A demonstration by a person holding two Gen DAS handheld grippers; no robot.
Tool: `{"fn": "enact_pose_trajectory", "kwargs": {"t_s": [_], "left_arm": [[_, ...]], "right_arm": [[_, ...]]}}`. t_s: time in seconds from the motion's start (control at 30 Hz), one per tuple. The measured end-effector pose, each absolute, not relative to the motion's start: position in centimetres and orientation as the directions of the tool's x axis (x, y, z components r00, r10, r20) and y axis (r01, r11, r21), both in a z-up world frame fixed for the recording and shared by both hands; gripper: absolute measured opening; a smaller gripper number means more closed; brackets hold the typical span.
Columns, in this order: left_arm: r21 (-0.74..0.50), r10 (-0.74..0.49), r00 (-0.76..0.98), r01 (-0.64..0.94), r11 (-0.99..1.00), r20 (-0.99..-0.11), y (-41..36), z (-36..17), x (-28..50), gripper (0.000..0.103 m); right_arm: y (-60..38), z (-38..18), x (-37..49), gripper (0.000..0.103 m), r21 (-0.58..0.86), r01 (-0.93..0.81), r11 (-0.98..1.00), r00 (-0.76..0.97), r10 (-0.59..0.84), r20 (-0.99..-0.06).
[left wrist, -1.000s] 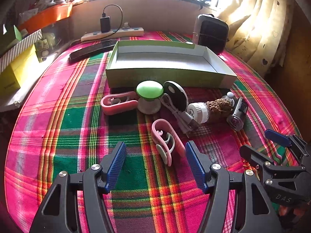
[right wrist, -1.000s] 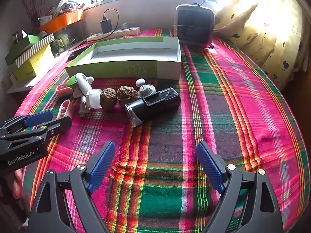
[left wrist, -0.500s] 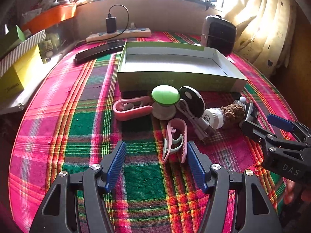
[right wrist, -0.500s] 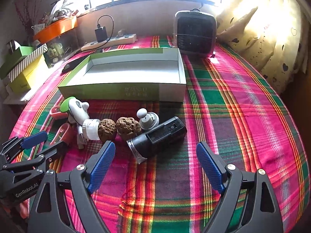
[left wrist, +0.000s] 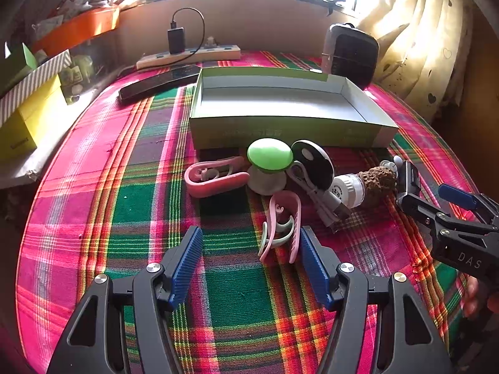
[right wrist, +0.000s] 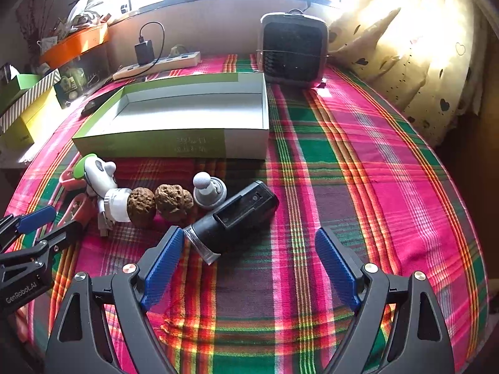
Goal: Organize objects
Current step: 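Move the right tool to the black cylinder while the left tool approaches a pink clip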
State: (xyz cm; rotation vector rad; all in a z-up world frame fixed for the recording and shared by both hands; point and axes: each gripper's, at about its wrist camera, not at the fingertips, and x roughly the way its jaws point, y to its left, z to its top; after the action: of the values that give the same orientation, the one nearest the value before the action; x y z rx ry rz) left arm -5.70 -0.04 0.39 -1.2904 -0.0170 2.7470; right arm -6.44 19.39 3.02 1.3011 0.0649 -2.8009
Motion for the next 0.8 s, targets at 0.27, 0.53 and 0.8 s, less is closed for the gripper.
{"fn": "enact_pose_trajectory", "kwargs": {"t_s": [0.27, 0.53, 0.8], "left_arm": [[-0.044, 0.103, -0.632, -0.107, -0.993, -0.768, -0.1, 0.3, -5.7, 0.063], [-0.038, 0.098, -0.632, -0.109, -0.993, -0.769, -0.1, 0.3, -5.6, 0.063], [-0.014, 0.094, -0.626, -0.132, -0.991, -0.774, 0.0, 0.3, -5.7, 0.063]], "right_arm": [[21.4, 3.1, -5.6, 0.086, -0.01, 0.017, -1.0, -0.639, -0.003, -0.769], [19.7, 3.8, -6.9, 0.086, 0.013, 0.053, -0.999, -0.665, -0.045, -0.746], [19.2, 3.1, -8.2, 0.086, -0.026, 0.042, -0.999, -0.641, -0.007, -0.767]]}}
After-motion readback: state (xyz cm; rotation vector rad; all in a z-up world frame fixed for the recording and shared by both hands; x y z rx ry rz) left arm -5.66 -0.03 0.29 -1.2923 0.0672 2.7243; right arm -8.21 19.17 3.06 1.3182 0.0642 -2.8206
